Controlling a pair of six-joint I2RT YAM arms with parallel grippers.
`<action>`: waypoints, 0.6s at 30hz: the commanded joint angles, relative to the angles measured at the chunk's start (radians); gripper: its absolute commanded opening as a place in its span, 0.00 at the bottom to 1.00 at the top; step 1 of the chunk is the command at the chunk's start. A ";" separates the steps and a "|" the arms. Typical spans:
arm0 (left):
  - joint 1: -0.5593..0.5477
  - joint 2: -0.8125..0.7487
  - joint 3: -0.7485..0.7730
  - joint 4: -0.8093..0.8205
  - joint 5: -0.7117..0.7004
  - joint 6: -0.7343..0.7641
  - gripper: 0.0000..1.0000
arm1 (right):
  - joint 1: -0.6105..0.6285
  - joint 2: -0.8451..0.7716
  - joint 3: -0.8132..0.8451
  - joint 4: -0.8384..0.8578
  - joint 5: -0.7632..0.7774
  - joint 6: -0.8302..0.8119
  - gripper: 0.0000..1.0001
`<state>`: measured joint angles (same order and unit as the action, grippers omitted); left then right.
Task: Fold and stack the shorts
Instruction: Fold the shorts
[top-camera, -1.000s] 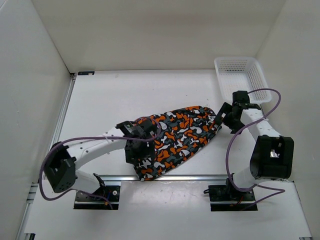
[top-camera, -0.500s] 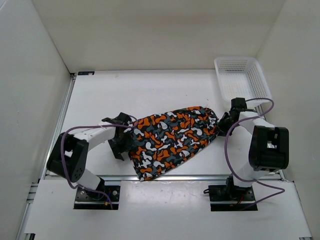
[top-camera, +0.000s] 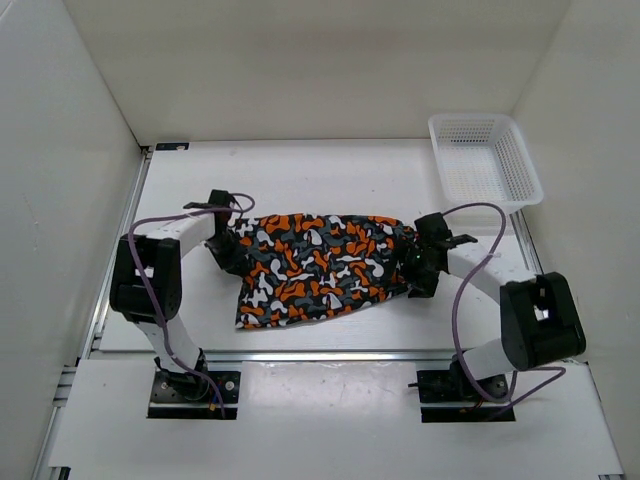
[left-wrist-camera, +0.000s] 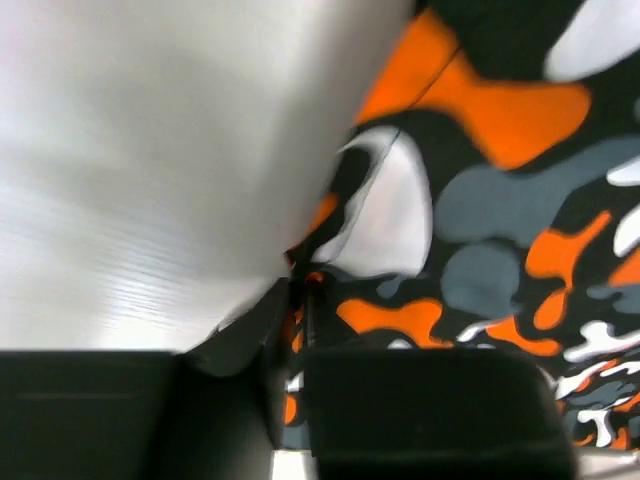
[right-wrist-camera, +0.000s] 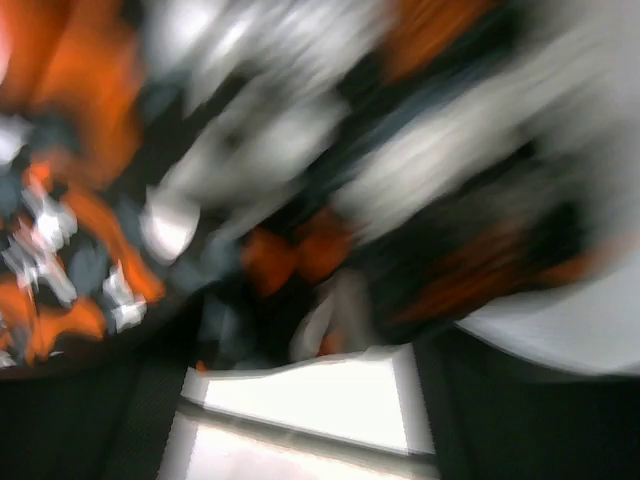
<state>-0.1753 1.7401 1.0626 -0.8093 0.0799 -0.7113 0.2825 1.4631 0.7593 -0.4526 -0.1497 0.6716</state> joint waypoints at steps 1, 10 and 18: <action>0.029 -0.022 0.103 -0.020 -0.057 0.055 0.25 | 0.041 -0.101 -0.003 -0.111 0.085 0.016 1.00; 0.059 -0.056 0.189 -0.085 -0.083 0.096 0.49 | -0.118 -0.187 0.063 -0.186 0.153 -0.083 1.00; 0.059 -0.004 0.232 -0.085 -0.074 0.096 0.49 | -0.226 0.011 0.041 0.049 -0.005 -0.092 0.93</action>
<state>-0.1204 1.7336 1.2442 -0.8921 0.0128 -0.6273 0.0589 1.4261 0.7929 -0.5179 -0.0860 0.5964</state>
